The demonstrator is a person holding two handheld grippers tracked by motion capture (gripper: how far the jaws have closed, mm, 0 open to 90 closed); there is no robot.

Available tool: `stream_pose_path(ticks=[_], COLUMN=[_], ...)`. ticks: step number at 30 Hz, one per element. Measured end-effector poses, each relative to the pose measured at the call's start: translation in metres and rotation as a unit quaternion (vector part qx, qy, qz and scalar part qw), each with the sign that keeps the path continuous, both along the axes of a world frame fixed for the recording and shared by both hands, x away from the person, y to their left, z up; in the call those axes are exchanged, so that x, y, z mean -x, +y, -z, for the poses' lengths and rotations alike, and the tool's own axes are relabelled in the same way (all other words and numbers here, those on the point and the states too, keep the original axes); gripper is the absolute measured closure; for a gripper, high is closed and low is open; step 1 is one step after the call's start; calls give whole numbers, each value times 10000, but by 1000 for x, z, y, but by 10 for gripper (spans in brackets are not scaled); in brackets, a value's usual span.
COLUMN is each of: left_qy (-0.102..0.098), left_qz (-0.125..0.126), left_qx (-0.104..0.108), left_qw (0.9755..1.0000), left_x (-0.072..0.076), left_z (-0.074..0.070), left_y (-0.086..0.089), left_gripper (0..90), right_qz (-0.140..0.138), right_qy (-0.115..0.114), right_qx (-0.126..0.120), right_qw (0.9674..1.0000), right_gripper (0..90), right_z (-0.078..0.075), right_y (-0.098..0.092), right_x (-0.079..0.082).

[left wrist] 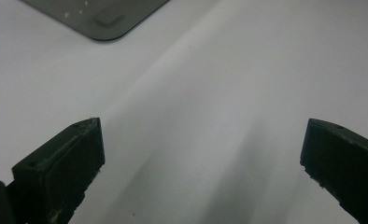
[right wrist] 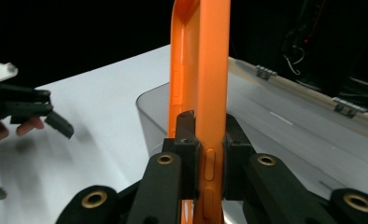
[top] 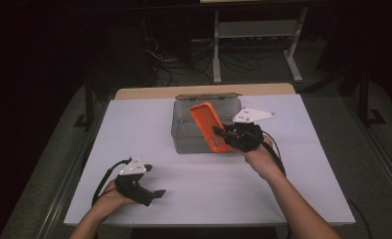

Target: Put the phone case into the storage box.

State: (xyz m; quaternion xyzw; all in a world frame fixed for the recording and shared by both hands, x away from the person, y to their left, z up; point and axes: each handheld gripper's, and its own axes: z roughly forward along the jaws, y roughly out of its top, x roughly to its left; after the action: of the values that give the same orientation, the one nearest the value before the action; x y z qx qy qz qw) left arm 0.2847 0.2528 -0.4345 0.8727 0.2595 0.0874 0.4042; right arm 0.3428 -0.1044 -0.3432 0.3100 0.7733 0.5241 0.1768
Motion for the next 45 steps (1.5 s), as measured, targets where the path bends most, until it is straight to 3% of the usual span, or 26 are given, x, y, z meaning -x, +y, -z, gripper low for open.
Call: stream_pose_path(ticks=[9, 28, 45], left_qy=[-13, 41, 43], left_qz=[0, 58, 37], left_qx=[161, 117, 142], left_qw=[9999, 9999, 9999], left_x=[-4, -1, -1], left_z=[-2, 3, 2], left_y=[5, 3, 4], left_gripper=[0, 0, 0], right_qz=[171, 257, 327], right_qy=[39, 15, 103], right_qx=[-73, -148, 19], right_qw=[9998, 9996, 9994], right_gripper=[792, 792, 791], right_z=[-12, -34, -35], right_y=[5, 7, 9], right_x=[-15, -32, -49])
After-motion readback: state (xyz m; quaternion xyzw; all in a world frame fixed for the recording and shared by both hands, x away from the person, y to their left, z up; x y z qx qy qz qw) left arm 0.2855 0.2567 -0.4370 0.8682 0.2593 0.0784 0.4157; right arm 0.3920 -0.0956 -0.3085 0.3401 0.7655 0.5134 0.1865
